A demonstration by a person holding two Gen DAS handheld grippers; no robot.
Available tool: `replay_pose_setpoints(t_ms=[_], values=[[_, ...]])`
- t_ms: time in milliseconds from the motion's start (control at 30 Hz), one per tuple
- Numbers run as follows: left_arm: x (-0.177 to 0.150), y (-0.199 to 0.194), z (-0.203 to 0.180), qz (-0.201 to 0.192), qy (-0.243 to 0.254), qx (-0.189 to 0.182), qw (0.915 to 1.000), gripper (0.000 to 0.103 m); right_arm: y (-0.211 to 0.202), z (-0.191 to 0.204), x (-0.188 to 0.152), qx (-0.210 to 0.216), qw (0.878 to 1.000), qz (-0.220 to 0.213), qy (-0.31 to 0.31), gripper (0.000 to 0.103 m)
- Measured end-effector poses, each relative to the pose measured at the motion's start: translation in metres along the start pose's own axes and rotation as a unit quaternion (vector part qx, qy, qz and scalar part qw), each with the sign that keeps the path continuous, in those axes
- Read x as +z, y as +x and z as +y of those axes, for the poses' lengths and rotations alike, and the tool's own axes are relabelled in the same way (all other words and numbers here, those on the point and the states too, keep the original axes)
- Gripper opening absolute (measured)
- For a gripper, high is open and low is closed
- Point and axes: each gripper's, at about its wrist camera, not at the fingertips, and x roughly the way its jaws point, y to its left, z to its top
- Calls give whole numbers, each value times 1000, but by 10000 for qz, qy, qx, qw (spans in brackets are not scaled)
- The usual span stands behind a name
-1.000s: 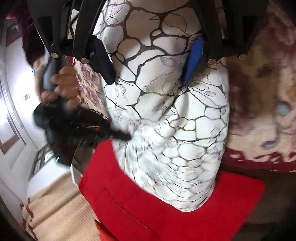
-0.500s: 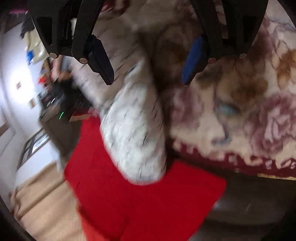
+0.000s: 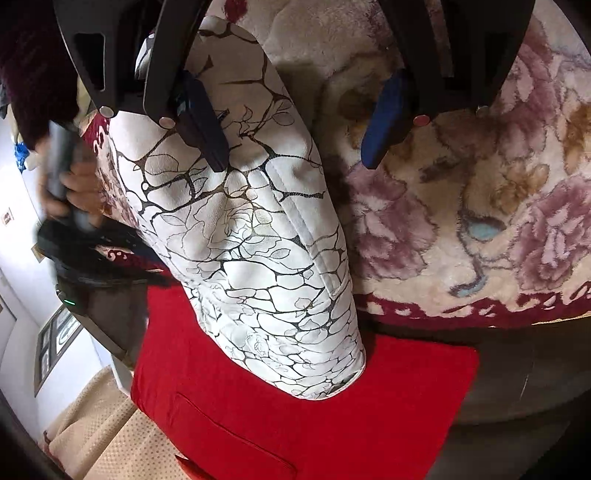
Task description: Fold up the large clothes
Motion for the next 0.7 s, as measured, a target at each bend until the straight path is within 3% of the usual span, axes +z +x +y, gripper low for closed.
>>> replay_pose_setpoints(t_ms=[33,67,167,233,333,367,467,533,600,700], values=[[-1,-4,2,-12,3,29,10000,74,-9,3,-6,33,10000,-21,-2,77],[-3,-6,-1,-42,34,94,9999,74,-24,10,-18,112,9999,-125,-5,83],[-3,-6,-3,-77,6,176,9998,74,-39,28,-47,350,9987,-83,-358,83],[-4,-7,-4,-95,-12,231,9997,74,-34,34,-70,288,9983,206,-473,81],[-7,-10,-9,-117,80,410,9991,74,-10,38,-95,75,9979,421,-496,61],[-6,-4,-8,-121,68,436,9990,74,-8,41,-101,-18,9977,285,-618,40],[-6,-9,-13,-140,102,376,9991,69,-24,46,-98,-68,9980,-63,-623,9],[-6,-5,-24,-151,280,496,9983,69,-32,46,-94,-448,9956,-293,-764,3],[-5,4,-32,-86,368,675,9970,70,-24,40,-85,-1115,9900,-344,-794,2],[-5,20,-45,-29,608,1121,9918,72,4,5,-77,-935,9954,30,-210,1]])
